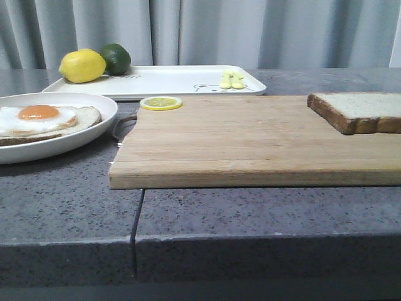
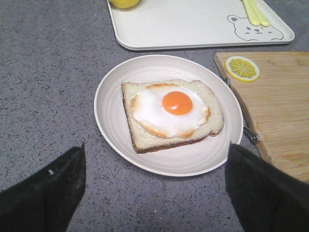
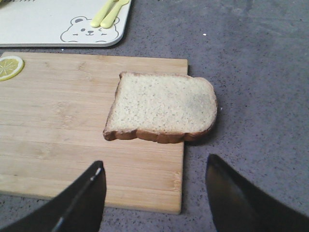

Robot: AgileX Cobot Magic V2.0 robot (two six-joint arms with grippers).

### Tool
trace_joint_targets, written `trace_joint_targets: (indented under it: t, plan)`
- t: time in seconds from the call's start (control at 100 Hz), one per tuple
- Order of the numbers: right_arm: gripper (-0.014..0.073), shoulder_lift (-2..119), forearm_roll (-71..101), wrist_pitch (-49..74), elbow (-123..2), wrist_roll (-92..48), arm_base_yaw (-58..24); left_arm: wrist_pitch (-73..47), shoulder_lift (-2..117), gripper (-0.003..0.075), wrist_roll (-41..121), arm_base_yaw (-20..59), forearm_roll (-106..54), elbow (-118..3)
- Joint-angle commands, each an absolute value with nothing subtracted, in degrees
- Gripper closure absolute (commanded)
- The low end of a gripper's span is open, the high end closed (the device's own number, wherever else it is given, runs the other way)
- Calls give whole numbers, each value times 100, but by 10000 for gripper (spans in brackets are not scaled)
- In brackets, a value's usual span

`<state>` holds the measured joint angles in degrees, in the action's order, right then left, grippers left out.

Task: Place bread and move sandwich to tray
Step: 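Lower the right gripper onto the bread slice on the cutting board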

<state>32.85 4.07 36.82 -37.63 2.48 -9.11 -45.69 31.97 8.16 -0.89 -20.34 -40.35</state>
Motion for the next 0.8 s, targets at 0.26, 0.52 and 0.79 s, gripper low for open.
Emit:
trace_joint_targets:
  t: [0.26,0.52,0.79]
  plan:
    - [133,4527,3072,2663,-3952,-1729,565,-4203,3250,167,798,-90,-2184,-4223]
    - [133,5231,5461,2698,-3952,-3528,1698,-4203,3250,167,798,-90,-2184,-4223]
    - [133,5922,7203,3089,-3945,-4821,2133,-4203,3250,167,798,-90,-2184,-4223]
